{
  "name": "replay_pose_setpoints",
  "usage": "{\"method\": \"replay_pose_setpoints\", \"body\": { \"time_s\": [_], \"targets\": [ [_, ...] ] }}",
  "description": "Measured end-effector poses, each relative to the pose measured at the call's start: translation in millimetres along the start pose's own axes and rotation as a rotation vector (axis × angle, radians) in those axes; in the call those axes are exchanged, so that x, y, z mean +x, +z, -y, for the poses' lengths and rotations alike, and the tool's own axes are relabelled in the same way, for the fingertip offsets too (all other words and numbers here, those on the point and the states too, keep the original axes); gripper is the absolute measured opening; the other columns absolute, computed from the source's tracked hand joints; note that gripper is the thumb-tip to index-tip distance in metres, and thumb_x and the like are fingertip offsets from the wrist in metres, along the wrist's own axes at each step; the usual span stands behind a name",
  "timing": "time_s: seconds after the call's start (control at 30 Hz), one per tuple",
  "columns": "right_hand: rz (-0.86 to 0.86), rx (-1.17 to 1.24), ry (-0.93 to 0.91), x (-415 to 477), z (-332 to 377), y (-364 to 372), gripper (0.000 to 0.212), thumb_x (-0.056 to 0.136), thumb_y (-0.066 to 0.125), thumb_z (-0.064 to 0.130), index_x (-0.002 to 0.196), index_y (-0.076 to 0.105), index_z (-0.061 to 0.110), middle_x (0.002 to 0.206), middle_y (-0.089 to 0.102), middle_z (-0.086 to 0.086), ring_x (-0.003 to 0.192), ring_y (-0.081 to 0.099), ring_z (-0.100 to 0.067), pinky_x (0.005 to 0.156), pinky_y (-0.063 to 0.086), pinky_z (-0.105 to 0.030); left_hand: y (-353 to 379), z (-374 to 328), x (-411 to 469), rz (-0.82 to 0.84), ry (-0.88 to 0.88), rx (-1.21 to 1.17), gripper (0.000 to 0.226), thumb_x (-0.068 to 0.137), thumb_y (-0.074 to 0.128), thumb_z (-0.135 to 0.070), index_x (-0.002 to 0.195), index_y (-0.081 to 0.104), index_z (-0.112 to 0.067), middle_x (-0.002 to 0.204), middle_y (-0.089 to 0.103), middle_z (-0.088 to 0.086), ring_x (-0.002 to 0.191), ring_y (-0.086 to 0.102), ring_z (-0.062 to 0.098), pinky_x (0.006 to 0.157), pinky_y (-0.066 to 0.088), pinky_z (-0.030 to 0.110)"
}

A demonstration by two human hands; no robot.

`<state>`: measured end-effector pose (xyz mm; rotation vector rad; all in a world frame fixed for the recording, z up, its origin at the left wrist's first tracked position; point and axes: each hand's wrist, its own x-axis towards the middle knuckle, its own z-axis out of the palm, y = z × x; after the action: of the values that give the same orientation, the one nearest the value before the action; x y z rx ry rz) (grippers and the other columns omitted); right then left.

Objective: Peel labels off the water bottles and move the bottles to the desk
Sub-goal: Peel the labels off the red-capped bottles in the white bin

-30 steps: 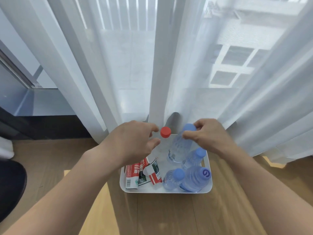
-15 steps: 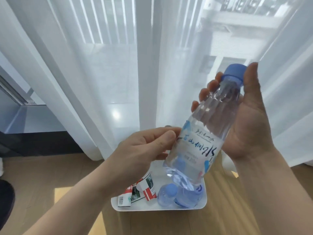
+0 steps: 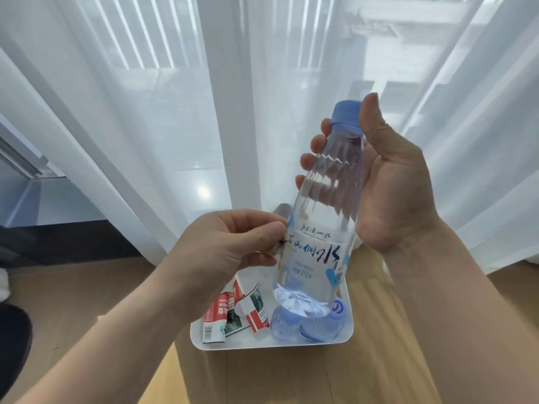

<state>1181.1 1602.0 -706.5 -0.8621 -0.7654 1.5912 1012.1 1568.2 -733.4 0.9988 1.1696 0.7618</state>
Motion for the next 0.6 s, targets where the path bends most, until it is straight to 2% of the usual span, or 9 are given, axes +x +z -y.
{"method": "replay_pose_setpoints", "body": {
  "time_s": [0.13,0.27,0.37,0.43,0.53,0.6],
  "targets": [
    [-0.029,-0.158,-0.068,0.3,1.6,0.1,0.037,0.082,0.049,0.050,0.082,0.061,0.015,0.067,0.065,0.003,0.067,0.066,-0.014,0.064,0.058,-0.033,-3.2,-2.7,2.1,0.016,-0.022,-0.039,0.017,0.061,0.065,-0.020,0.069,0.072,-0.007,0.087,0.073,0.020,0.073,0.067,0.020,0.062,0.058,0.025],
    [-0.208,-0.287,-0.230,4.1,-1.1,1.0,0.039,0.062,0.063,0.048,0.080,0.063,0.013,0.068,0.066,0.003,0.069,0.064,-0.012,0.065,0.058,-0.032,-16.8,-9.2,2.8,-0.034,0.011,-0.071,0.013,0.066,0.061,-0.017,0.069,0.066,-0.006,0.079,0.074,0.015,0.071,0.067,0.021,0.060,0.056,0.023],
    [-0.420,-0.274,-0.367,8.2,-3.9,-2.1,0.030,0.069,0.076,0.034,0.083,0.062,0.012,0.068,0.063,0.000,0.067,0.059,-0.015,0.070,0.055,-0.038,-28.5,-13.7,1.3,-0.053,0.051,-0.080,0.011,0.066,0.061,-0.016,0.065,0.068,-0.008,0.082,0.073,0.016,0.073,0.066,0.021,0.060,0.056,0.022],
    [-0.537,-0.242,-0.445,10.7,-4.8,-3.5,0.026,0.073,0.078,0.027,0.082,0.058,0.013,0.065,0.061,0.001,0.059,0.057,-0.013,0.069,0.055,-0.040,-34.9,-17.1,-0.9,-0.055,0.083,-0.093,0.011,0.066,0.060,-0.014,0.065,0.068,-0.007,0.076,0.072,0.013,0.067,0.066,0.017,0.056,0.057,0.021],
    [-0.616,-0.262,-0.564,13.3,-6.1,-3.0,0.029,0.072,0.079,0.027,0.078,0.053,0.017,0.067,0.060,0.004,0.056,0.057,-0.010,0.070,0.056,-0.043,-44.5,-25.8,-6.5,-0.048,0.161,-0.133,0.014,0.061,0.065,-0.021,0.065,0.070,-0.009,0.067,0.070,0.005,0.060,0.065,0.013,0.059,0.057,0.023],
    [-0.641,-0.357,-0.638,13.7,-5.3,-5.2,0.032,0.068,0.081,0.030,0.077,0.052,0.021,0.071,0.059,0.006,0.063,0.056,-0.014,0.073,0.056,-0.043,-54.7,-28.9,-8.4,-0.164,0.207,-0.048,0.012,0.056,0.069,-0.024,0.064,0.074,-0.015,0.066,0.071,-0.002,0.062,0.067,0.011,0.066,0.059,0.023]
  ]
}}
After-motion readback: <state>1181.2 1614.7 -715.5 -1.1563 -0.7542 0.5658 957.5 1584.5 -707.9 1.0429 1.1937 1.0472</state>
